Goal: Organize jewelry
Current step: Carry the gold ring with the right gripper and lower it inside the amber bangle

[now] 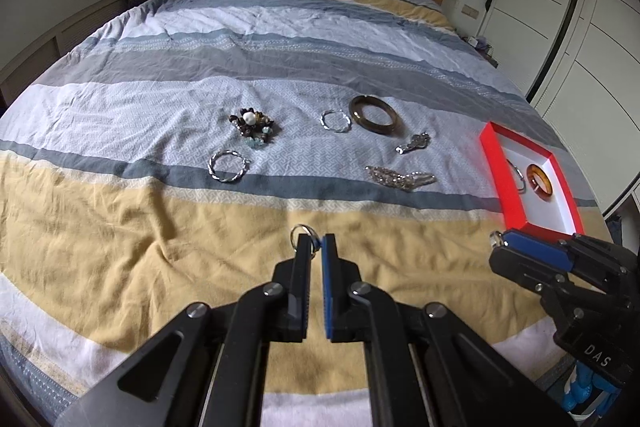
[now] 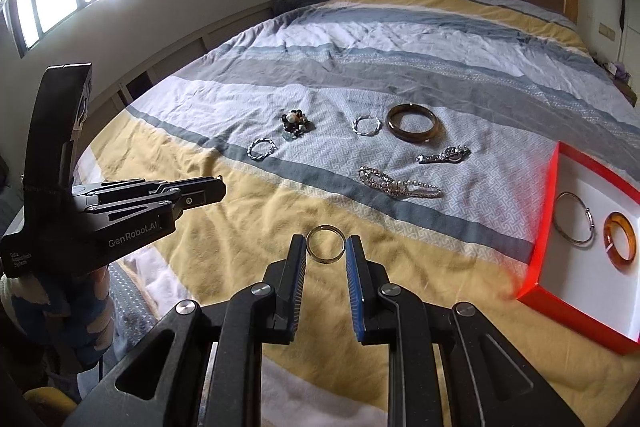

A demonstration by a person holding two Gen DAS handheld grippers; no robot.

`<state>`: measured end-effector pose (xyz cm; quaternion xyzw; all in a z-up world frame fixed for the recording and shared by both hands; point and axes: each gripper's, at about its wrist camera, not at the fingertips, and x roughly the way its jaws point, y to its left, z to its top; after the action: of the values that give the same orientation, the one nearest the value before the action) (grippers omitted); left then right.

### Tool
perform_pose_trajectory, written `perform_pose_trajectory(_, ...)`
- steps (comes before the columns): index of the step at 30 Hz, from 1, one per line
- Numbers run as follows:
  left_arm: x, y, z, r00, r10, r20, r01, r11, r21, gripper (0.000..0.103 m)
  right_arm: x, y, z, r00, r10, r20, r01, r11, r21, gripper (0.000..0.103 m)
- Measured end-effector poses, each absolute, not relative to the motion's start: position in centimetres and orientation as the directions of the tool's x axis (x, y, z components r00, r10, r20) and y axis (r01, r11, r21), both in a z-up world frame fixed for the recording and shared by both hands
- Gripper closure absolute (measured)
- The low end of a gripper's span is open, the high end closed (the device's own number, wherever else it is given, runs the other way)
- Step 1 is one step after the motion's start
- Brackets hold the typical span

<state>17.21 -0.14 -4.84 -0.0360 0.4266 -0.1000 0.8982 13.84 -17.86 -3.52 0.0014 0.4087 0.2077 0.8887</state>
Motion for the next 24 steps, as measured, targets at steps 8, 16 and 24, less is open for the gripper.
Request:
perform_pose_trajectory(8,13.0,-1.6,-1.3,0.654,-0.232,-0.72,0.196,0.971,-0.136,0.098,8.8,-20.1,0.1,0.645,0.339,-0.685,-0.328,0.932,0.152,0.083)
perform_pose_trajectory(16,10.5,-5.9,0.7,0.646,-0.299,-0.702,0.281,0.949,-0.146,0.098,4.5,-25.0,1.8,0.702,0.265,-0.661,-0.239,0.962,0.133,0.083)
perform_pose_trajectory(24,10.1,-11.4,1.2,0.607,-0.359,-0.709,0.375,0.916,-0.143,0.098,2.4,-31.3,1.8,0.73,0.171,-0.661,-0.12,0.985,0.121,0.083)
